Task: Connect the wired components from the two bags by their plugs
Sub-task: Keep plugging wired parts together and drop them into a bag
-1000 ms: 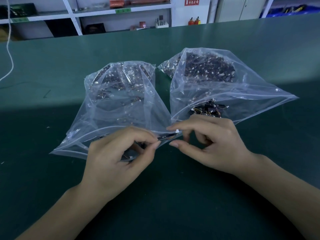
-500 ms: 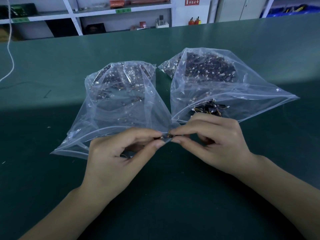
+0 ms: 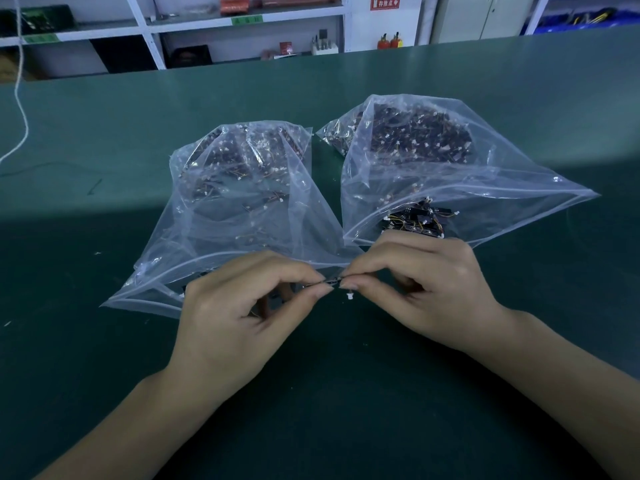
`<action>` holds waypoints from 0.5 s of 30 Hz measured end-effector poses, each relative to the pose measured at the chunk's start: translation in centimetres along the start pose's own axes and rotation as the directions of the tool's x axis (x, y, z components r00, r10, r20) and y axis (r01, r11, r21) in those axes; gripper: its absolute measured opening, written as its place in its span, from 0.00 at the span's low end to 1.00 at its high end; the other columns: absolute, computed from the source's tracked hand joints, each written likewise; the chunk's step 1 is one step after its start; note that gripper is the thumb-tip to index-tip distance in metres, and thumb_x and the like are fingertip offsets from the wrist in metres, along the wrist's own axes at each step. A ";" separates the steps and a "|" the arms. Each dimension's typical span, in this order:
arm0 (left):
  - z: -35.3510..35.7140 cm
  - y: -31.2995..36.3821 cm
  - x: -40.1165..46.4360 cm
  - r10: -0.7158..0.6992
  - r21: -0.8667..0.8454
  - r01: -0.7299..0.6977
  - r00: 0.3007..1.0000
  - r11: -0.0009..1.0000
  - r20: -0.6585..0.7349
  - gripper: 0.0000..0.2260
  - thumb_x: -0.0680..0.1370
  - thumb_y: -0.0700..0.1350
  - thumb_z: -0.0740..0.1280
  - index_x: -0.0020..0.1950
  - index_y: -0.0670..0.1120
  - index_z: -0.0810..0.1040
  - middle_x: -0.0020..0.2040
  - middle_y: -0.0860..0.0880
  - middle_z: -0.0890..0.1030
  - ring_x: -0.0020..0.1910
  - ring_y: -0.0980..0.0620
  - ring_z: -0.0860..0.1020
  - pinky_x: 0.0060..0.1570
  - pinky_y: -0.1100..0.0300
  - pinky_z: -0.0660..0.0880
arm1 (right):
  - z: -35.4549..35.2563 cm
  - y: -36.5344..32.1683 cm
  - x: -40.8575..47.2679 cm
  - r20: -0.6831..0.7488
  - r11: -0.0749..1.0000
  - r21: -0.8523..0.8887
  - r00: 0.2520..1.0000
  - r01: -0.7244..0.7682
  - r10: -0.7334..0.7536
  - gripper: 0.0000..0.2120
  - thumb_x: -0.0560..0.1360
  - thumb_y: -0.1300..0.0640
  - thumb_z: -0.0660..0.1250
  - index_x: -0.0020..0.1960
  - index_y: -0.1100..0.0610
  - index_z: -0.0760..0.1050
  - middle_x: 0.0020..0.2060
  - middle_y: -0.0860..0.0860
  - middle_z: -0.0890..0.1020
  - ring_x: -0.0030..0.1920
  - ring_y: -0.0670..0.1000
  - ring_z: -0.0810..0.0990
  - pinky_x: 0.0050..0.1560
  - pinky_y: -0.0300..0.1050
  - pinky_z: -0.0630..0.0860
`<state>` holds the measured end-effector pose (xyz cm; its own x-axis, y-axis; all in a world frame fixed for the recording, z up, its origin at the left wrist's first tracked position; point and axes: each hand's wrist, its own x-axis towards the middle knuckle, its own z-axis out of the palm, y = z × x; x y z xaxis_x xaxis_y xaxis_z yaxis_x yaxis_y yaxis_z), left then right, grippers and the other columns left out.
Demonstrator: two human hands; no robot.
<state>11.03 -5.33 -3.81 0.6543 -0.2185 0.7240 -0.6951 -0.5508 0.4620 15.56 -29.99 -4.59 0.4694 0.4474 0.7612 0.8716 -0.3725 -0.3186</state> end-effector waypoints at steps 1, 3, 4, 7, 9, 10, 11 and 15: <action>0.0 0.0 0.0 -0.004 0.002 0.004 1.000 1.000 0.004 0.07 0.82 0.48 0.75 0.48 0.46 0.87 0.43 0.56 0.85 0.41 0.55 0.83 0.37 0.62 0.76 | 0.0 0.0 0.0 0.002 1.000 -0.002 1.000 -0.005 0.005 0.06 0.81 0.59 0.75 0.48 0.61 0.87 0.44 0.37 0.74 0.42 0.27 0.72 0.45 0.23 0.65; 0.1 0.1 0.0 -0.015 0.003 0.015 1.000 1.000 0.007 0.06 0.81 0.48 0.75 0.48 0.46 0.87 0.43 0.57 0.84 0.40 0.56 0.82 0.36 0.62 0.75 | 0.1 0.0 -0.1 0.004 1.000 0.001 1.000 -0.017 0.017 0.06 0.81 0.59 0.75 0.48 0.61 0.87 0.44 0.36 0.74 0.41 0.27 0.72 0.44 0.23 0.65; 0.1 0.1 0.0 -0.020 0.003 0.020 1.000 1.000 0.009 0.06 0.81 0.48 0.75 0.48 0.47 0.87 0.42 0.57 0.84 0.40 0.56 0.82 0.36 0.62 0.75 | 0.1 -0.1 -0.2 0.004 1.000 0.004 1.000 -0.021 0.021 0.05 0.81 0.59 0.75 0.48 0.61 0.87 0.44 0.37 0.74 0.41 0.27 0.72 0.44 0.23 0.65; -0.1 0.1 0.0 -0.019 0.011 0.019 1.000 1.000 0.023 0.06 0.81 0.48 0.75 0.47 0.46 0.87 0.43 0.58 0.84 0.40 0.55 0.82 0.36 0.60 0.75 | 0.1 -0.1 -0.2 0.017 0.999 0.007 0.999 -0.033 0.033 0.05 0.81 0.59 0.75 0.49 0.60 0.87 0.43 0.39 0.76 0.40 0.28 0.72 0.44 0.24 0.65; 0.0 0.1 0.0 -0.011 0.024 0.011 1.000 1.000 0.028 0.06 0.81 0.47 0.75 0.47 0.45 0.87 0.43 0.57 0.84 0.40 0.55 0.82 0.35 0.60 0.75 | 0.1 -0.1 -0.2 0.026 0.999 0.011 0.999 -0.041 0.041 0.05 0.81 0.59 0.75 0.49 0.59 0.87 0.43 0.40 0.77 0.40 0.28 0.72 0.43 0.24 0.65; 0.0 0.1 0.0 -0.010 0.028 0.009 1.000 1.000 0.027 0.06 0.81 0.47 0.75 0.47 0.45 0.87 0.43 0.57 0.84 0.40 0.55 0.82 0.35 0.60 0.75 | 0.1 0.0 -0.2 0.026 0.999 0.013 0.999 -0.043 0.043 0.05 0.81 0.59 0.75 0.49 0.59 0.87 0.43 0.40 0.77 0.40 0.28 0.72 0.43 0.24 0.65; 0.0 0.2 0.0 -0.011 0.027 0.010 1.000 1.000 0.026 0.06 0.81 0.47 0.75 0.47 0.45 0.87 0.42 0.57 0.84 0.39 0.55 0.81 0.35 0.60 0.75 | 0.1 0.0 -0.2 0.026 0.999 0.015 0.999 -0.044 0.044 0.05 0.81 0.59 0.75 0.49 0.60 0.87 0.42 0.39 0.76 0.40 0.28 0.72 0.44 0.24 0.65; 0.0 -0.1 0.0 -0.006 0.020 0.006 0.999 1.000 0.044 0.07 0.81 0.47 0.75 0.47 0.45 0.87 0.43 0.57 0.84 0.40 0.56 0.81 0.36 0.59 0.76 | 0.0 0.0 -0.2 0.057 0.999 0.013 0.997 -0.047 0.046 0.04 0.81 0.59 0.75 0.49 0.59 0.86 0.42 0.39 0.77 0.40 0.28 0.72 0.44 0.24 0.66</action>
<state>11.07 -5.27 -3.82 0.6712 -0.2504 0.6977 -0.6854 -0.5681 0.4555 15.45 -30.05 -4.74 0.5161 0.4759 0.7121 0.8506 -0.3821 -0.3612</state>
